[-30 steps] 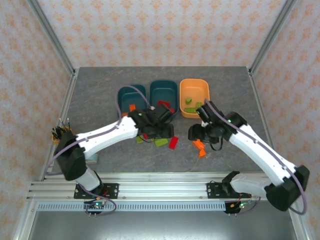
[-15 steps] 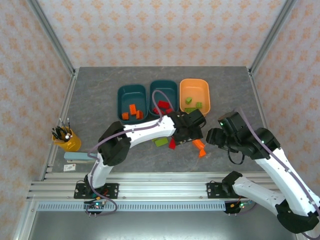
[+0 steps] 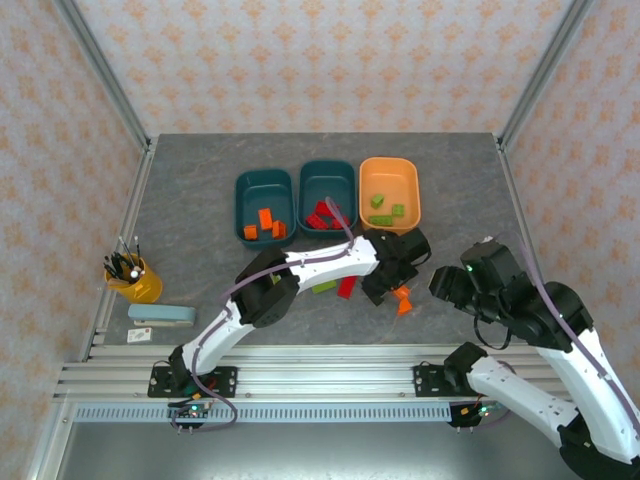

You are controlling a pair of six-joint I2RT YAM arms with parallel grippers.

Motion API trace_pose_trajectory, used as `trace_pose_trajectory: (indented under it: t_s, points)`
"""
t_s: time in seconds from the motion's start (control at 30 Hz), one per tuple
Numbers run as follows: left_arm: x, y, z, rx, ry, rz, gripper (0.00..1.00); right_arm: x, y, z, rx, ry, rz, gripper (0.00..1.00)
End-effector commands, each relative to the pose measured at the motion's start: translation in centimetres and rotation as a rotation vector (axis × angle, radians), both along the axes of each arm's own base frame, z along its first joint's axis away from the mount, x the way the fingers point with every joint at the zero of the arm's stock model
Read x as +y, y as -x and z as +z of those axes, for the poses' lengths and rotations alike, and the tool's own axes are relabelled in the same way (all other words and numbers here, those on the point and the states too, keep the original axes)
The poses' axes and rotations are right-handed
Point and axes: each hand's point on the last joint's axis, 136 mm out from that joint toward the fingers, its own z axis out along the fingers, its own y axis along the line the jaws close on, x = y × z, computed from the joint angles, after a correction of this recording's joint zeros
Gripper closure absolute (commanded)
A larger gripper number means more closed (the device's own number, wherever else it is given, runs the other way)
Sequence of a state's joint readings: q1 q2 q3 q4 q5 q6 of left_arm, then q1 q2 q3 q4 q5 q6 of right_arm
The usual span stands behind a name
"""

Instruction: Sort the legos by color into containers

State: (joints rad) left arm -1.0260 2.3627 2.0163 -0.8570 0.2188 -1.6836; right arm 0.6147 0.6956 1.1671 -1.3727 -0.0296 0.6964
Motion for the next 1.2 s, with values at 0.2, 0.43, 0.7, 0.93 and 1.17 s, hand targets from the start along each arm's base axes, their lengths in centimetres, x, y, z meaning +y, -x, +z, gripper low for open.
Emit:
trace_pose_trajectory:
  t_s: [0.2, 0.43, 0.7, 0.93, 1.17]
  points:
    - [0.5, -1.3, -1.9, 0.011, -0.074, 0.120, 0.45, -0.3, -0.1, -0.1, -0.005, 0.007, -0.021, 0.37]
    - [0.6, -2.6, -2.0, -0.016, -0.067, 0.125, 0.65, 0.1, -0.3, -0.3, -0.001, -0.003, -0.014, 0.37]
    - [3.9, -7.3, 7.1, -0.242, -0.073, 0.020, 0.70, 2.0, -1.2, 1.1, -0.053, -0.052, 0.080, 0.37]
    - [14.9, -9.8, 13.5, -0.338, -0.186, -0.036, 0.69, 8.1, -4.7, 2.3, -0.082, -0.175, 0.245, 0.37]
    - [27.1, -13.2, 14.6, -0.345, -0.315, -0.059, 0.69, 14.0, -10.3, 3.7, -0.157, -0.279, 0.291, 0.35]
